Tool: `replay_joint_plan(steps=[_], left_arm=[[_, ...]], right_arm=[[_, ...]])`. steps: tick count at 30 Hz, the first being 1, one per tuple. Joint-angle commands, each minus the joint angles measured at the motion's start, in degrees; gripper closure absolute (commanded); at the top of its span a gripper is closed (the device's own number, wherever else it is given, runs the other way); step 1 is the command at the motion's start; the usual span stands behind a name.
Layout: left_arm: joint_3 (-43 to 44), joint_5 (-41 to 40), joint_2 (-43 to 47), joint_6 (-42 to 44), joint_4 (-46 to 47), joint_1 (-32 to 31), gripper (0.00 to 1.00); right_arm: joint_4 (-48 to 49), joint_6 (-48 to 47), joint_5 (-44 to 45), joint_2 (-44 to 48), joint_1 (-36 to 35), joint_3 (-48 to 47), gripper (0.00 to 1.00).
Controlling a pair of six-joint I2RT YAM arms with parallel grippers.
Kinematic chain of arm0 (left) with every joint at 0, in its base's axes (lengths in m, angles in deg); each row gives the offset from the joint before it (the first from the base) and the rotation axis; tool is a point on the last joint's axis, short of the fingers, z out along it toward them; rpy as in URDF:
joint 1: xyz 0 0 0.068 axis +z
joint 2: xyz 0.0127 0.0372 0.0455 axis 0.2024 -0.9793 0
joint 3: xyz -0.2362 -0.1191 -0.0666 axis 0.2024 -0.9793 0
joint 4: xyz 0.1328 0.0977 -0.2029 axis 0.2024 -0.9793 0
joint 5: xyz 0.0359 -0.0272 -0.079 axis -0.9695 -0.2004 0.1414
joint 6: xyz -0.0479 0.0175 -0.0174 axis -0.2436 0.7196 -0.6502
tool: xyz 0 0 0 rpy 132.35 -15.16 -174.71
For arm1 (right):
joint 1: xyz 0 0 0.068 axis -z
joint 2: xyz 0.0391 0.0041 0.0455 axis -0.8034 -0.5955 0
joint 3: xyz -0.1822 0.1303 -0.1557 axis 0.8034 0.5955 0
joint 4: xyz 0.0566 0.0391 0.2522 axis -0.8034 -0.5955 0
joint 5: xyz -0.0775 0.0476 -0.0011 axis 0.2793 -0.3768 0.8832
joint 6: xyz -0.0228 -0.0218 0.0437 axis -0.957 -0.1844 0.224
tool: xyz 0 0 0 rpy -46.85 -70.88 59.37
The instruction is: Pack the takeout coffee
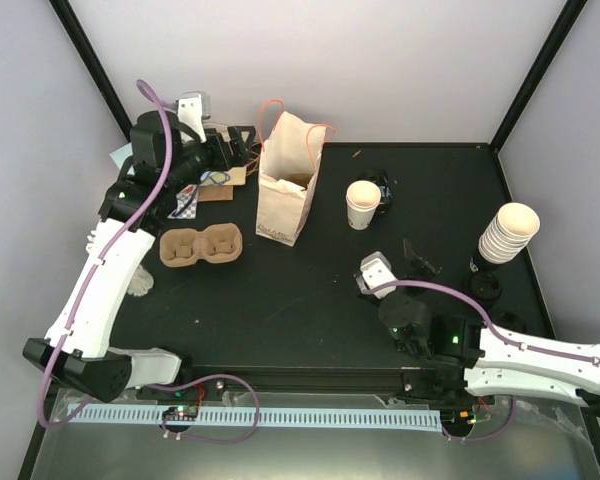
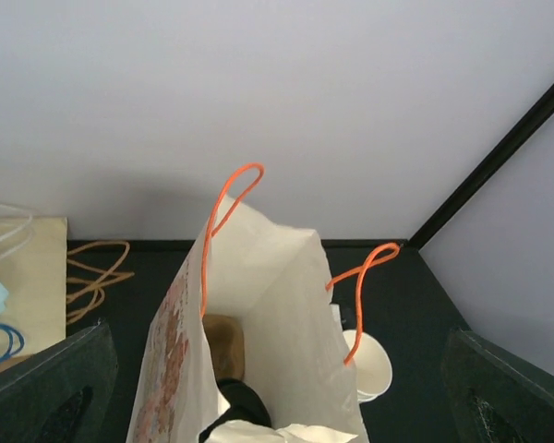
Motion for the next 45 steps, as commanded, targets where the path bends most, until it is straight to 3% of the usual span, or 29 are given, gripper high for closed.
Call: replay_joint_plan(steps=[1,8,14,20,24,29,36,40,45], left_arm=[[6.35,-1.60,0.87,2.44,-3.52,0.57,0.01],[4.39,-3.16,5.25,4.75,-6.94,0.70,0.01],[-2.91,-6.60,12.83,6.96,-12.52,0.97,0.01],[-13.25,-10.86,22.84,2.55,-21.10,1.06,0.01],[-21.57,-10.43,29.56,-1.10,-24.89,1.05,0.01],[-29.87,-7.56,36.61,-4.83,-25.83,1.06,0.01],[-36.57,-4.12,39.79,-5.26,-24.92,1.06,0.01],[-39.68,-1.58,40.71,-6.01,-23.46,1.06,0.01],[-43.17,0.84,42.19,-7.10,-21.48,1.06,0.01]], right_arm=[[4.72,-3.81,2.24,1.04,-2.43,2.93,0.00],[-0.44,1.51,-3.42,4.93,-2.46,1.10,0.00],[-5.96,8.35,-3.99,3.15,-2.37,-1.62,0.00],[-7.24,15.54,-4.48,1.37,-1.68,-3.68,0.00],[-14.65,25.71,-9.38,-1.79,4.70,-9.72,0.00],[-21.73,31.47,-15.05,-7.51,10.83,-17.51,0.00],[-35.19,40.86,-24.96,-17.86,22.11,-31.52,0.00],[-42.28,43.24,-32.96,-23.27,29.28,-39.14,0.00],[-42.21,43.02,-37.68,-22.47,34.50,-38.59,0.02]])
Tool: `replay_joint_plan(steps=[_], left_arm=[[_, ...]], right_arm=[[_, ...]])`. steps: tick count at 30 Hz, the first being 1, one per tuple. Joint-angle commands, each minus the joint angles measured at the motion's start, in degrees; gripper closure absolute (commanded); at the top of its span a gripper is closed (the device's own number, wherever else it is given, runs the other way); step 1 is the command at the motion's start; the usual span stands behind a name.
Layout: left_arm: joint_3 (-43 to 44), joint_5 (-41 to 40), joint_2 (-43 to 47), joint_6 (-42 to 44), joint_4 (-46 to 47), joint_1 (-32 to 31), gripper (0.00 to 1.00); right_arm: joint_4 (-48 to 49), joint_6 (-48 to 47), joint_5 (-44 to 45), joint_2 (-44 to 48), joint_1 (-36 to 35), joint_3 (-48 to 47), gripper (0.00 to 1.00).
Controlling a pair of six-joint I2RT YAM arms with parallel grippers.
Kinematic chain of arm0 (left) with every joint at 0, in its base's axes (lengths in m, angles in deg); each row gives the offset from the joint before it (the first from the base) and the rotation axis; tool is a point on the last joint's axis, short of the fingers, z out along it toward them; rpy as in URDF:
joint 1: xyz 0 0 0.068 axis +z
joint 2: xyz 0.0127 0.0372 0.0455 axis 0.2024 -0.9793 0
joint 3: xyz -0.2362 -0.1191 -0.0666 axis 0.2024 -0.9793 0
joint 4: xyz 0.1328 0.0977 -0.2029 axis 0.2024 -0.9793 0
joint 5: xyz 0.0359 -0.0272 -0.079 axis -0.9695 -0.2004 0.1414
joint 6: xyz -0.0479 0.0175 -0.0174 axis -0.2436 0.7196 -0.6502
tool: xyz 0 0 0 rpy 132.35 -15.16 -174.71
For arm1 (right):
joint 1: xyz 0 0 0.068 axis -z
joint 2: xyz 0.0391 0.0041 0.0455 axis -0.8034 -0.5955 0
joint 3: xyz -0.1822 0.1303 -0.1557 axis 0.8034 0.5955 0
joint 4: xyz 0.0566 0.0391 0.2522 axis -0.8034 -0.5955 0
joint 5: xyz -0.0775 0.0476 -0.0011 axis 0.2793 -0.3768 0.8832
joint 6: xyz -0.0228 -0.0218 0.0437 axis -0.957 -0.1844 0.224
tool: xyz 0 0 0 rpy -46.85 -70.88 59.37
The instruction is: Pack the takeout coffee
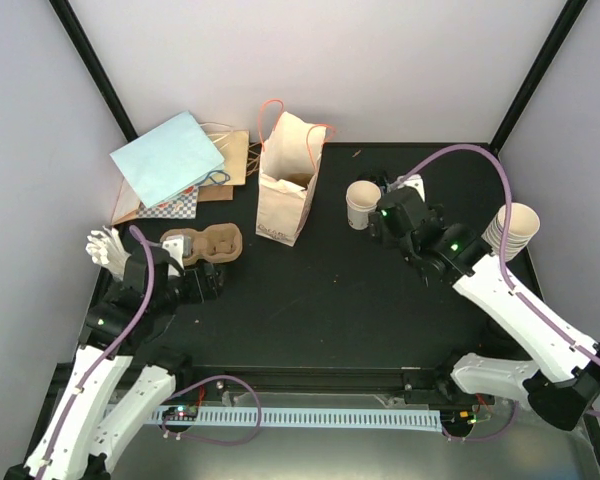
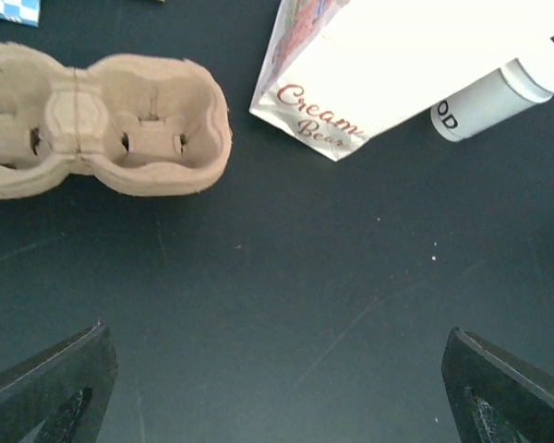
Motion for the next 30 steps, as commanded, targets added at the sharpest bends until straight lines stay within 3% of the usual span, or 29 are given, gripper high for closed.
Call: replay_joint_plan(steps=[1,13,20,30], left_arm=[[-1.98,3.77,1.70,-1.64,2.70,0.36,0.01],[-5.01,6.59,1.35,0.57,5.80,0.36,0.01],[-4.35,6.89,1.22,2.30,7.08,0.36,0.01],[-3.85,7.60,-0.88,8.87,14.30,0.36,0.01]], right_arm=[[-4.16,2.38,-9.01,1.31,4.65,0.20,0.03],[-10.37,7.78,-18.37,-1.19,7.60,0.32,0.15],[-5.82,6.40,-19.21,0.12,7.66,5.13,0.10],[-4.55,4.89,-23.68,-8.73,13.75,-2.69,0.10]])
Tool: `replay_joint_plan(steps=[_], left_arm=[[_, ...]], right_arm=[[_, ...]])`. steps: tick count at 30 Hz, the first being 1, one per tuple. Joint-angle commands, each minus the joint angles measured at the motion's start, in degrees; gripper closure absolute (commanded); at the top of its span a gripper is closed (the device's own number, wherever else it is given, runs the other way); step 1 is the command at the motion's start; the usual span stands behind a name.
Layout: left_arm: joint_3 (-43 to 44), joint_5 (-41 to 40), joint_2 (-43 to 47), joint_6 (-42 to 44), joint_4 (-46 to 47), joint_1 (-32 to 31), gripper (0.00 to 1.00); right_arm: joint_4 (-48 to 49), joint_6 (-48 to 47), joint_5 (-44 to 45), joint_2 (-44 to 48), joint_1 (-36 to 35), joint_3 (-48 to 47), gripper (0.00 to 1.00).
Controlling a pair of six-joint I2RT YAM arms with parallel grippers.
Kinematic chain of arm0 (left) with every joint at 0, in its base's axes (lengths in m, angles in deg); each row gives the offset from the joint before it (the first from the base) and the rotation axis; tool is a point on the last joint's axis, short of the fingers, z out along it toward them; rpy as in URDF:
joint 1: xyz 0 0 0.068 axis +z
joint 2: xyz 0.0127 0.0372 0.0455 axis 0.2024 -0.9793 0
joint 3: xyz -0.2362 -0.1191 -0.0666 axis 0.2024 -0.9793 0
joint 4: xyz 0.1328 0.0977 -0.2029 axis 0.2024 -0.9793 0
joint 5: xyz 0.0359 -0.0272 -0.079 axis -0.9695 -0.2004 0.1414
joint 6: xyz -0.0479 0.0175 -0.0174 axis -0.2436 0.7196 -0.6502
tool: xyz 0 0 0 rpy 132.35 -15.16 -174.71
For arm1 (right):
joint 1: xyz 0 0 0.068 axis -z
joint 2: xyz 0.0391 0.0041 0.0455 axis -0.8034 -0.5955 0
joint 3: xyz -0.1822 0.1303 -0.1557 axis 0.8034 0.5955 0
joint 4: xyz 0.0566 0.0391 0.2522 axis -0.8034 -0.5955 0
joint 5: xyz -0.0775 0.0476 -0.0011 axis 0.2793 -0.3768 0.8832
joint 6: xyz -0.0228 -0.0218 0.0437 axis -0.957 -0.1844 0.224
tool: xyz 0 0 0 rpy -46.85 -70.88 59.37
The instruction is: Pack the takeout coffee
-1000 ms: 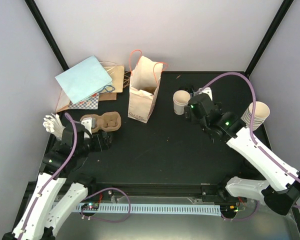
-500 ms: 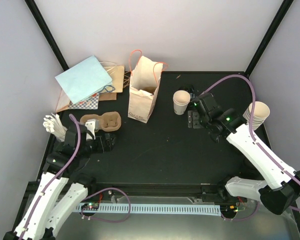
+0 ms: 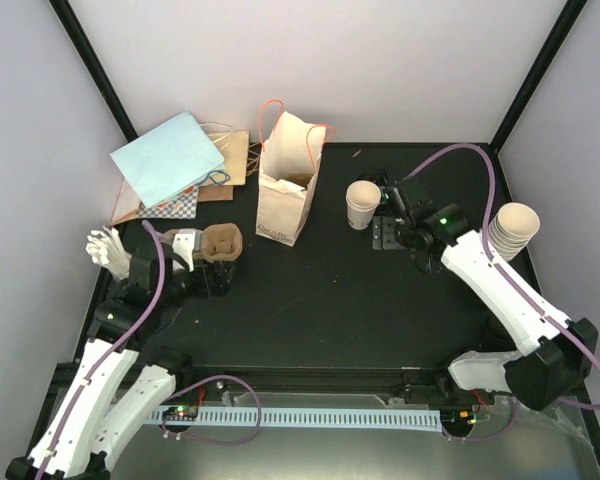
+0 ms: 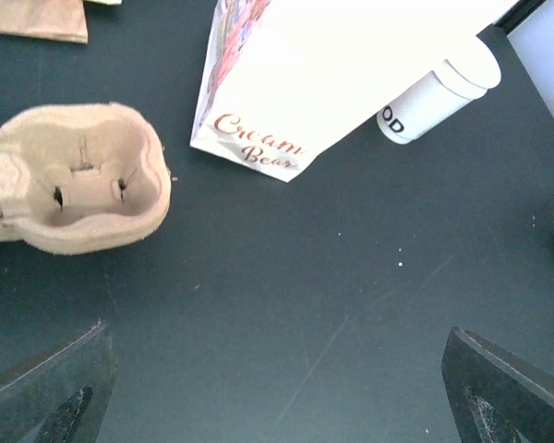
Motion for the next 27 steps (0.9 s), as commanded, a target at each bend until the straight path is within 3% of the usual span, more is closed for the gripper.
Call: replay_joint_plan(steps=[1,11,27], left_arm=[[0.23,1.50,-0.45,4.43,6.09,0.36,0.01],[-2.11,1.90,-0.71,5.23,8.20,0.27,0.01],[-2.43,2.26,-1.52,5.18,8.07,0.27,0.01]], right_arm=[[2.36,-1.18,-3.29,-3.72,3.06,-5.29,0.10],[1.15,0.74,-7.07,-13.59,10.63,-14.91,0.14],[2.50,-3.60,-13.19,-33.70,17.97,-31.82,0.12]])
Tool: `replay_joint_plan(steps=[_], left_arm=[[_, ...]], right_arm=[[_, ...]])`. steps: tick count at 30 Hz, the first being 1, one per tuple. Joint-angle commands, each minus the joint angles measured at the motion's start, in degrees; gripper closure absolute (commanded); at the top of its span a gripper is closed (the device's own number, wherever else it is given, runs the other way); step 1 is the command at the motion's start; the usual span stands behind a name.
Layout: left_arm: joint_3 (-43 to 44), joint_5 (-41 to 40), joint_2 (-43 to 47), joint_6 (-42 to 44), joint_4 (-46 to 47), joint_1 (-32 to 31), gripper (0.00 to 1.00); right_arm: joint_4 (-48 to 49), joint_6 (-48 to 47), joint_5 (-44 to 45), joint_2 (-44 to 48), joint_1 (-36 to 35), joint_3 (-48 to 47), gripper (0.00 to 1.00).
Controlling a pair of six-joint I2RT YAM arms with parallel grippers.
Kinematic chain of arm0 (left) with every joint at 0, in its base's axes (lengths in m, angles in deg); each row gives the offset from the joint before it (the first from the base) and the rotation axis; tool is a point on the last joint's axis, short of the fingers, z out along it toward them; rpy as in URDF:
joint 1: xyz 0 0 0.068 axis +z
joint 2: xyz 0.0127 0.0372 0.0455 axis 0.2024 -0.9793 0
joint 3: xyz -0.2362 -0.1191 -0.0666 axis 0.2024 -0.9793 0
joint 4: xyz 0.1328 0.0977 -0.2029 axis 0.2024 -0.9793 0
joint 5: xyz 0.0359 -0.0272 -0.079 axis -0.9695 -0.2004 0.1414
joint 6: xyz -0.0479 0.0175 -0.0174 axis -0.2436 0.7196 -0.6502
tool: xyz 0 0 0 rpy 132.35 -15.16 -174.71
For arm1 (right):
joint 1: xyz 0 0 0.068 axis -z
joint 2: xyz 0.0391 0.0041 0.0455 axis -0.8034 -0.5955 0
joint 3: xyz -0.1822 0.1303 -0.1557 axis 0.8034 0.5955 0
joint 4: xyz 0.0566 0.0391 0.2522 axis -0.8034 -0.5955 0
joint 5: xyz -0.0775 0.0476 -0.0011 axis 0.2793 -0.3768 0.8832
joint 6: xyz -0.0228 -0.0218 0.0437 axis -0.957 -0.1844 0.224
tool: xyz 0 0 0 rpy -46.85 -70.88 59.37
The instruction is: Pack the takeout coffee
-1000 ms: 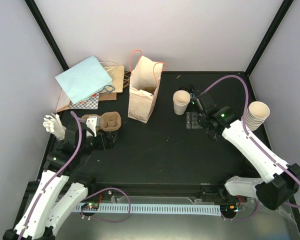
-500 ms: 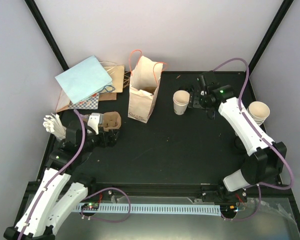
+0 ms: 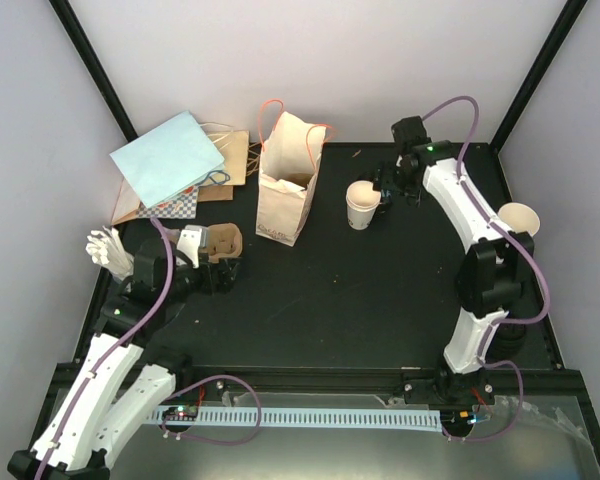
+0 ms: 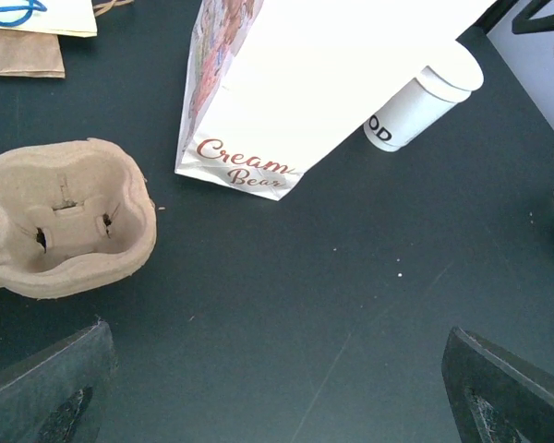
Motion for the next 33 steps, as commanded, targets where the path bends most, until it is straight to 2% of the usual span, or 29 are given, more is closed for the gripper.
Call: replay_joint_plan(steps=[1,16,23,33], left_arm=[[-0.12,0.80,0.08,0.64,1.04,0.27,0.01],[-0.07,0.36,-1.14,0.62,0.65,0.19,0.01],[0.28,0.38,-2.22,0.73,0.06,0.18,0.01],[0.36,0.01,-2.62,0.82,0.02,0.18,0.01]], right_arm=[[1.93,-1.32,-4.77,-3.02,3.48,-4.04,0.12],[1.51,-7.24,-7.92,-21.21,8.05,-20.62,0.12],[1.26,-8.98,-12.80,-29.53,8.17,-27.80,0.11],[2.71,-10.60,-17.72,-33.13,8.21,-28.85,0.07]])
